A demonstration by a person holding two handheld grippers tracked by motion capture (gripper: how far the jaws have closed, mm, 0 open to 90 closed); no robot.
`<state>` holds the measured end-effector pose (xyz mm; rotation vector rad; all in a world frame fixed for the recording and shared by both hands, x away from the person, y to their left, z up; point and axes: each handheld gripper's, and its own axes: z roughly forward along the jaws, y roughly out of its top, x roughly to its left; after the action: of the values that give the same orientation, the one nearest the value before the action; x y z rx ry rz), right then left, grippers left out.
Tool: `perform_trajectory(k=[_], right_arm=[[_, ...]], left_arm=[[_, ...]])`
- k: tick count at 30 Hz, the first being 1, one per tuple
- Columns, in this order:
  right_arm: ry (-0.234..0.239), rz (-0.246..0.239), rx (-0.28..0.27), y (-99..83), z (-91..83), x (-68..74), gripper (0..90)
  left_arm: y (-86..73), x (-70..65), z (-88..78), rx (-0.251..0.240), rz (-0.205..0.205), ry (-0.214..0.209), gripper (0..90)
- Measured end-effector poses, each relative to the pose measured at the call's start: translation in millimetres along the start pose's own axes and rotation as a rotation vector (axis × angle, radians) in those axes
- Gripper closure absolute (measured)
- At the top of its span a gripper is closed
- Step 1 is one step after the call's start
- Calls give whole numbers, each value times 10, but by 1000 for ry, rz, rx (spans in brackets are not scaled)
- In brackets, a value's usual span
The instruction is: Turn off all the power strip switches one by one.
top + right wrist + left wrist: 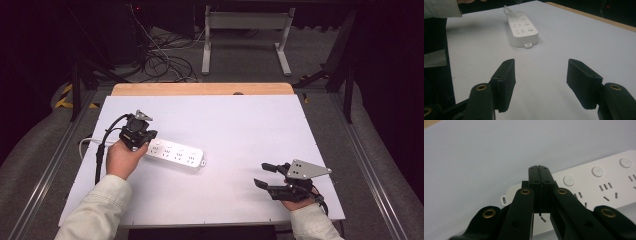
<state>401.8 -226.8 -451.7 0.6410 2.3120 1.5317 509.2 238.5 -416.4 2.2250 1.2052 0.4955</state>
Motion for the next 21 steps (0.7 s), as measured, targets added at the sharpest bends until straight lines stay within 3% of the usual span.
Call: perform_trajectory(k=[7,12,21], right_arm=[[0,1,-1,0,-3,-1,406],[1,0,0,-1,-2,-5,406],[2,-2,0,-2,0,-6,406]], left_arm=[[-13,29,126,45,-4,-7,900],[-15,31,208,59,-16,-65,900],[-27,29,271,84,-20,-69,900]])
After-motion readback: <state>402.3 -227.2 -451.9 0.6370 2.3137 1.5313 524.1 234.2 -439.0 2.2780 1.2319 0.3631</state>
